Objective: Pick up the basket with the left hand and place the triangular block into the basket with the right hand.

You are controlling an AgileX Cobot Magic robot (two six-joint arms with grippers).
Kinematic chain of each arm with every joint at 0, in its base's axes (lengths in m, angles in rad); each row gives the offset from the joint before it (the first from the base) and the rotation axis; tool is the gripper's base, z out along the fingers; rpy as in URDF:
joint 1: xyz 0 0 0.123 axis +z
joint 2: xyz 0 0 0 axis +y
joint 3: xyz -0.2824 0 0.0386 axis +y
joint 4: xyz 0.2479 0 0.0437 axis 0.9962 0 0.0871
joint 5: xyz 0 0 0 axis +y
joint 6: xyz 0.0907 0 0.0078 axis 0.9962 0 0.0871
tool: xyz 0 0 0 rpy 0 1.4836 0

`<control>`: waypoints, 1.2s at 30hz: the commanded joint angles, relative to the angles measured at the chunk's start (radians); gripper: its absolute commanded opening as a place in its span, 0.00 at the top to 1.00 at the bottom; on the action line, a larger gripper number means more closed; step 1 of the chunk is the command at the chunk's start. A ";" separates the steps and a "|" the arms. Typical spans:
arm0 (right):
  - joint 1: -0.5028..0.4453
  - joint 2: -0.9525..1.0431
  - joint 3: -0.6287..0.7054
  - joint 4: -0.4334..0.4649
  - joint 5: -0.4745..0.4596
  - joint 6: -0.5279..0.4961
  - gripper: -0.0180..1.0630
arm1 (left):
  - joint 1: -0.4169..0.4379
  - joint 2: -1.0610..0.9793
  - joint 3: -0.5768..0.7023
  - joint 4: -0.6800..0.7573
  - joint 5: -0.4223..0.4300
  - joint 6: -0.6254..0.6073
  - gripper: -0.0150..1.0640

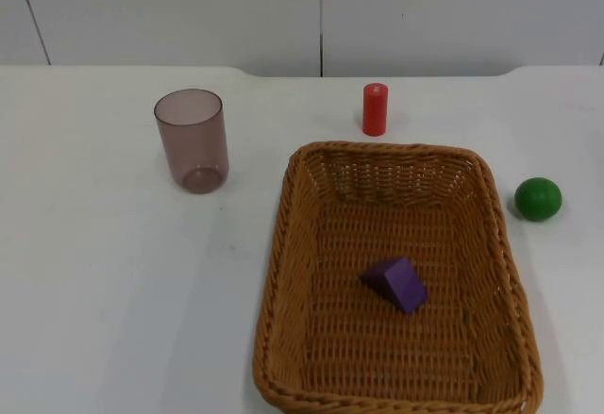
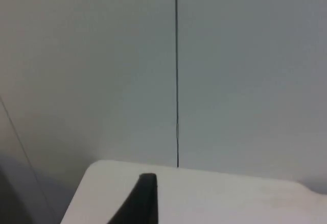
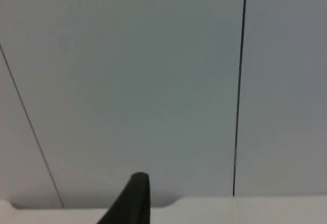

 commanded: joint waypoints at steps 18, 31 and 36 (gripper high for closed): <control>-0.002 -0.502 0.010 -0.233 0.154 0.068 0.01 | -0.047 -0.341 -0.006 -0.058 0.086 0.120 0.01; -0.002 -0.820 0.010 -0.066 0.319 -0.204 0.01 | -0.045 -0.692 -0.006 -0.188 0.199 0.256 0.01; 0.044 -0.835 0.010 0.086 0.418 -0.298 0.01 | -0.037 -0.794 -0.006 -0.193 0.336 0.285 0.01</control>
